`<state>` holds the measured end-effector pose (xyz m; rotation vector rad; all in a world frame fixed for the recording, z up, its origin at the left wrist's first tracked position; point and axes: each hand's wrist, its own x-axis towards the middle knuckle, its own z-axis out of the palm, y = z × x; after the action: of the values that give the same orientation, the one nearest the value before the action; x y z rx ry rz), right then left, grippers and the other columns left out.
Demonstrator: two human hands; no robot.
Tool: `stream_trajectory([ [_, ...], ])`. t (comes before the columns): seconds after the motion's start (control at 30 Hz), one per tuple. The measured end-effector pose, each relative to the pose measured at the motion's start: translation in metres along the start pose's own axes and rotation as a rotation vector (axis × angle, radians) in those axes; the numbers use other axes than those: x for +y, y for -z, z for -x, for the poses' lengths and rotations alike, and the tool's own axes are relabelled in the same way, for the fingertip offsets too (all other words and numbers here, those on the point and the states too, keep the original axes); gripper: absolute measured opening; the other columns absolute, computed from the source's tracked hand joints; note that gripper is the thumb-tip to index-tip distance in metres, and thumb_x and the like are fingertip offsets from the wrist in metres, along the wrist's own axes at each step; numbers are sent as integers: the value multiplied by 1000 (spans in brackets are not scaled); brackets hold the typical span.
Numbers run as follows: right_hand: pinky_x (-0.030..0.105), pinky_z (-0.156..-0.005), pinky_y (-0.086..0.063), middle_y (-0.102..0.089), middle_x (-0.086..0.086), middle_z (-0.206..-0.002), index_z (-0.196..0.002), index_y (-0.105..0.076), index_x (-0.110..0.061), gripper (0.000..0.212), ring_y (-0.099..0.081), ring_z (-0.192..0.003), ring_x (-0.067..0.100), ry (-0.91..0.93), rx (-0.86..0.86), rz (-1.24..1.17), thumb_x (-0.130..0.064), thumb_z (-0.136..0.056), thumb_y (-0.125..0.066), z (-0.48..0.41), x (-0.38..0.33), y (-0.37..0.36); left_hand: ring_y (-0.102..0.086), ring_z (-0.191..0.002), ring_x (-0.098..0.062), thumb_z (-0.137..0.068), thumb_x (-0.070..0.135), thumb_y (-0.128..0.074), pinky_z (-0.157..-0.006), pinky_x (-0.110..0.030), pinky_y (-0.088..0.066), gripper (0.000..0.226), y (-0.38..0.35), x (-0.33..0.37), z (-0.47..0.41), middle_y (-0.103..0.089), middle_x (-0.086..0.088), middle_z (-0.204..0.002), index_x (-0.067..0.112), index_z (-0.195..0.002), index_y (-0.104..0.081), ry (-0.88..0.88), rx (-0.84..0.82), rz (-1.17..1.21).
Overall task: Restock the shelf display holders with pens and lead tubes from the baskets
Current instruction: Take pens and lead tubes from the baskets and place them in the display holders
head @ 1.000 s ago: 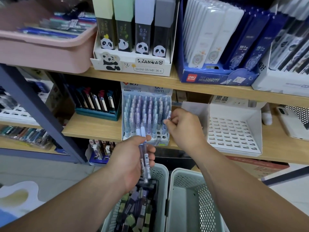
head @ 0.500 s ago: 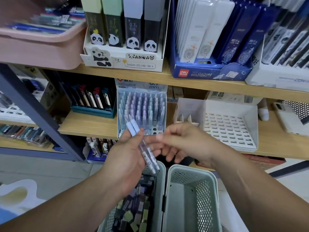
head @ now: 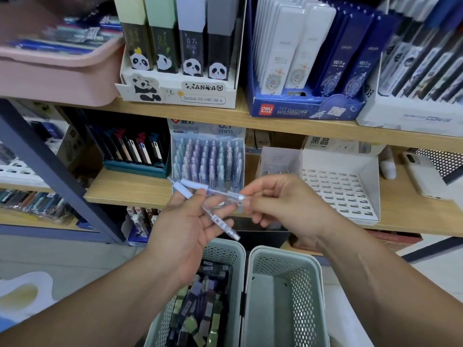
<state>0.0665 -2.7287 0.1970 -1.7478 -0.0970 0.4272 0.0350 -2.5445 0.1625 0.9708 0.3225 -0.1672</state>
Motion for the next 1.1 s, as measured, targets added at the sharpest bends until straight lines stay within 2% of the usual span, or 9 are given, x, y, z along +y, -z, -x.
stream_trajectory([
  [0.1,21,-50,-47,-65,3,-64,-84,-78,-12,20,-54,-54,9,69,274,-123,4,-87,-66,-4,-5,13,-74,-67,-29,-107,23,-44,-52,-37,-58,15,3,0,1,-77,-14,-86,17,-117,-54,72,93,-81],
  [0.2,22,-50,-45,-60,3,-60,-84,-77,-9,12,-51,-55,11,130,446,-178,-5,-91,-68,-6,-9,32,-42,-40,-16,-105,23,-45,-38,-27,-38,20,11,-2,-2,-55,-4,-56,13,-115,-59,130,207,-152],
  [0.27,23,-49,-47,-61,0,-58,-84,-76,-12,11,-53,-54,10,175,504,-47,-9,-92,-69,-6,-8,37,-32,-41,-15,-103,28,-42,-39,-25,-31,26,13,-1,-3,-47,-3,-54,9,-106,-58,159,211,-132],
  [0.43,33,-57,-53,-69,-1,-65,-82,-75,-27,13,-59,-57,9,277,530,320,-18,-91,-71,-19,-2,21,-32,-44,-16,-100,21,-36,-40,-26,-31,25,13,1,0,-45,-5,-58,8,-94,-57,165,136,-42],
  [0.6,26,-58,-48,-62,-14,-60,-86,-77,-21,7,-55,-54,5,310,510,532,-20,-90,-72,-34,8,5,-37,-44,-17,-105,24,-38,-41,-27,-35,26,17,1,-1,-47,-4,-59,10,-104,-61,163,151,-77],
  [0.8,20,-58,-43,-59,-18,-59,-88,-76,-21,7,-56,-55,0,262,479,648,-27,-90,-73,-48,19,-8,-34,-43,-14,-105,27,-39,-39,-25,-33,31,23,3,-2,-47,-3,-59,11,-114,-65,165,151,-119],
  [0.87,10,-55,-40,-59,-19,-60,-88,-74,-21,7,-58,-56,-4,249,480,639,-28,-89,-76,-50,21,-11,-39,-44,-16,-105,24,-39,-40,-27,-36,32,24,4,-3,-50,-4,-60,9,-113,-66,136,133,-119],
  [1.0,3,-55,-39,-59,-20,-58,-85,-73,-18,11,-58,-61,-14,245,502,612,-27,-87,-79,-53,25,-14,-65,-61,-21,-104,16,-49,-58,-32,-53,21,23,4,-2,-67,-8,-76,11,-106,-69,-10,110,-267],
  [1.1,7,-52,-37,-60,-17,-58,-91,-74,-17,14,-58,-60,-9,234,491,614,-30,-88,-77,-52,27,-15,-66,-76,-12,-97,29,-64,-78,-34,-50,14,22,4,-2,-70,7,-77,26,-94,-77,-136,147,-468],
])
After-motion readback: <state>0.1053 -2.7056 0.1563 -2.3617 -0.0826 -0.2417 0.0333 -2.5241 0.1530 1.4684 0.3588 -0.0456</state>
